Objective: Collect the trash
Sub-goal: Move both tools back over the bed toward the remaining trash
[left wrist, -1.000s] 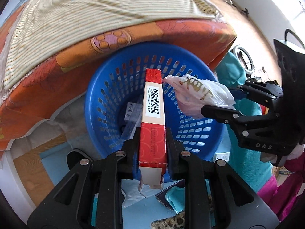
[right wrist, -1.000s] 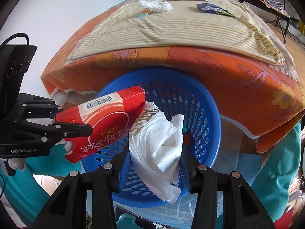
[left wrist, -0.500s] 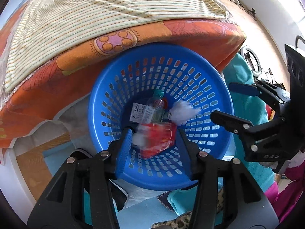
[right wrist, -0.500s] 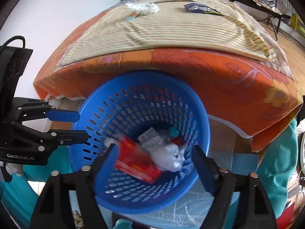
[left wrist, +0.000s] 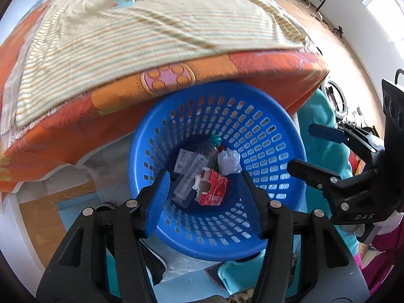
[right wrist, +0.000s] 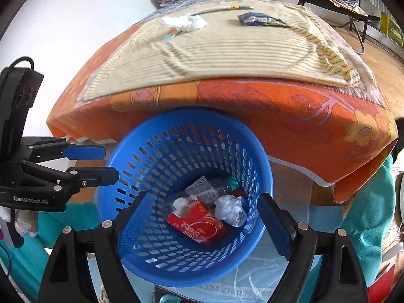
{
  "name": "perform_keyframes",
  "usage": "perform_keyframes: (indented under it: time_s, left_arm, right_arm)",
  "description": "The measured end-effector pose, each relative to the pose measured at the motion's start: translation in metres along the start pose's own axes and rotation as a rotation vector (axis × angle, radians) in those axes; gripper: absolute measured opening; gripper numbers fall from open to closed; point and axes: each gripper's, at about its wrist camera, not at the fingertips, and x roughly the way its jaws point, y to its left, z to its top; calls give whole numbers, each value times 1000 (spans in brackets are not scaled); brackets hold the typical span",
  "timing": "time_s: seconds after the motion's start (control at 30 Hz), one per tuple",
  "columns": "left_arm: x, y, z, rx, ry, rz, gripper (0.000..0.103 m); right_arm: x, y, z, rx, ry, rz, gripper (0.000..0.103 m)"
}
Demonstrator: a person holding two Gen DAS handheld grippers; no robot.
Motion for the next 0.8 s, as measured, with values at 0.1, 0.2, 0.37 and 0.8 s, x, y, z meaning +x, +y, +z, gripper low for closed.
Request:
perform_keyframes:
  time_s: [0.1,0.2,0.37,0.8]
  left_arm:
    - [-10,3,9,-11,-37,1,57]
    - [-22,7,22,-12,-82,5,57]
    - [-45,19,51,-40,-165,6,57]
    - [-76,51,124,-145,-312,6,57]
  right_arm:
    - [-9,-2,7,15,-29,6,88]
    - [-22,-5,18,28,-79,-10,90]
    - [-42,-12,39,44,-153,-28,91]
    - [-71,-38,93,99,-277,-67,93]
